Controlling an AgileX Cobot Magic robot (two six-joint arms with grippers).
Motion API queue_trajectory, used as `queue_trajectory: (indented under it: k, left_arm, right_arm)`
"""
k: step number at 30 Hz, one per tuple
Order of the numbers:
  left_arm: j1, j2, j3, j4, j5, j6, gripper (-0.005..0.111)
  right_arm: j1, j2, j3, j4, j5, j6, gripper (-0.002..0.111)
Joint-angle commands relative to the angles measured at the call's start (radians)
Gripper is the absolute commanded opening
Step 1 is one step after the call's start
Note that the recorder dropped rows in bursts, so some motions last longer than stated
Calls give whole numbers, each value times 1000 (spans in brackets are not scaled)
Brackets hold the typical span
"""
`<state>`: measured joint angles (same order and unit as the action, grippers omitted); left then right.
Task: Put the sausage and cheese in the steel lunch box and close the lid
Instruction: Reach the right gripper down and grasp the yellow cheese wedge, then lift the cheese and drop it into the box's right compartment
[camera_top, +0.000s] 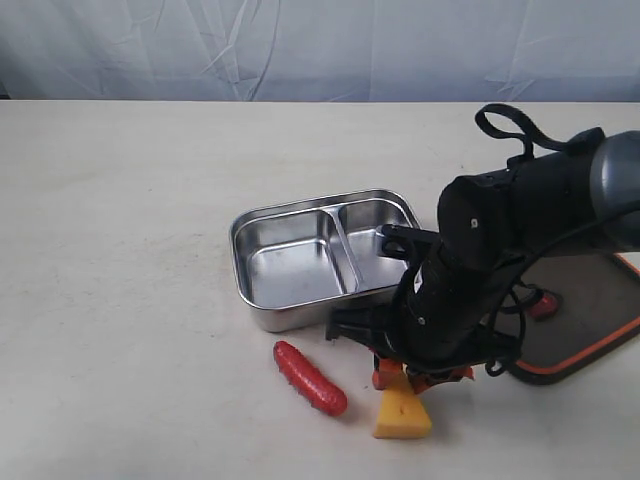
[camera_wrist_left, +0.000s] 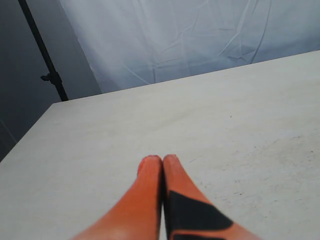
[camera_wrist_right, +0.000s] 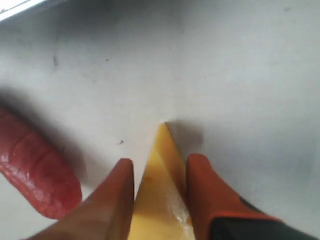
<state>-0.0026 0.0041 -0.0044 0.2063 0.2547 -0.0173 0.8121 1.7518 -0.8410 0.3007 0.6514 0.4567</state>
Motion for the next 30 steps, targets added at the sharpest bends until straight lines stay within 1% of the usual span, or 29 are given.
queue_trajectory:
  k: [1, 6, 11, 15, 17, 18, 20, 21, 24, 30]
  left_arm:
    - [-9, -4, 4, -4, -14, -1, 0]
    - [-9, -4, 4, -4, -14, -1, 0]
    - [-9, -4, 4, -4, -14, -1, 0]
    - [-9, -4, 4, -4, -14, -1, 0]
    - [-9, -4, 4, -4, -14, -1, 0]
    - [-9, -4, 4, -4, -14, -1, 0]
    - [-9, -4, 4, -4, -14, 0, 0]
    - [-9, -4, 4, -4, -14, 0, 0]
    - [-9, -4, 4, -4, -14, 0, 0]
    - [-9, -4, 4, -4, -14, 0, 0]
  right_arm:
    - [4, 1, -4, -4, 53, -48, 0]
    - [4, -24, -4, -32, 92, -64, 0]
    - [4, -116, -4, -55, 104, -64, 0]
    - [4, -224, -9, -87, 65, -64, 0]
    - [4, -258, -50, -151, 31, -64, 0]
    - [4, -263, -90, -216, -16, -64, 0]
    - [2, -248, -149, -339, -99, -61, 0]
    - [-11, -224, -179, -409, -105, -61, 0]
    - [-57, -124, -250, -452, -60, -61, 0]
    - [-67, 26, -260, -584, -218, -65, 0]
